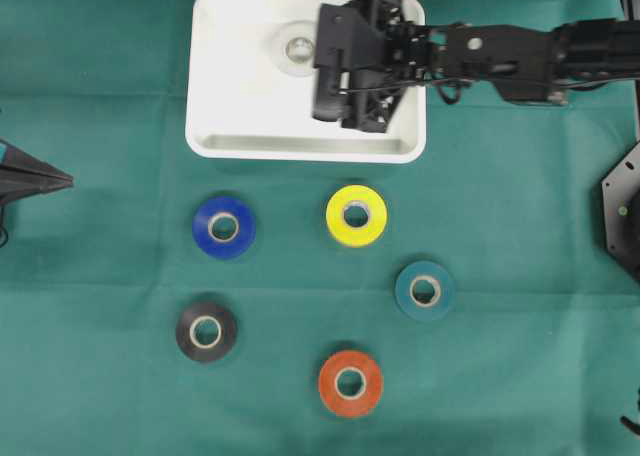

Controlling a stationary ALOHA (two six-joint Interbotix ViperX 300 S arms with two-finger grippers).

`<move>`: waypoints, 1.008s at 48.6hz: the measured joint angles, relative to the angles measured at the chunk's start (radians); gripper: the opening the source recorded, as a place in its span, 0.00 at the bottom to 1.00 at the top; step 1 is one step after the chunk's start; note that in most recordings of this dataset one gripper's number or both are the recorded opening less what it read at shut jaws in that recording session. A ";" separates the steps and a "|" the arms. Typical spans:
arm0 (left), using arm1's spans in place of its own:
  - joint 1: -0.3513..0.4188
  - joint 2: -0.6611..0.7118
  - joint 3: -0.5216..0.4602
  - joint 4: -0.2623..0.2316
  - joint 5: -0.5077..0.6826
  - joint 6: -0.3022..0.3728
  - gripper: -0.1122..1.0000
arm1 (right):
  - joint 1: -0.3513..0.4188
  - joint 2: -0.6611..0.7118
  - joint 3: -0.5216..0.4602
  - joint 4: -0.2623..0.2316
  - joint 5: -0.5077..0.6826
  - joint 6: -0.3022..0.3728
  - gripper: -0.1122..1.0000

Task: Put the tape into the white case with the right arm.
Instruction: 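Open the right gripper to release the white roll in the tray, then withdraw the open right gripper to the right side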

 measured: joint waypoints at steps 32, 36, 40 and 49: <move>0.002 0.000 0.000 0.000 0.000 -0.002 0.11 | -0.002 -0.482 0.511 0.002 -0.158 0.003 0.67; 0.000 0.000 0.000 0.000 0.000 -0.002 0.11 | 0.000 -0.531 0.558 0.003 -0.172 0.003 0.67; 0.000 0.000 0.000 0.000 0.000 0.000 0.11 | 0.000 -0.566 0.592 0.006 -0.176 0.006 0.67; 0.002 0.000 0.000 0.000 -0.002 0.000 0.10 | 0.000 -0.630 0.646 0.008 -0.176 0.032 0.67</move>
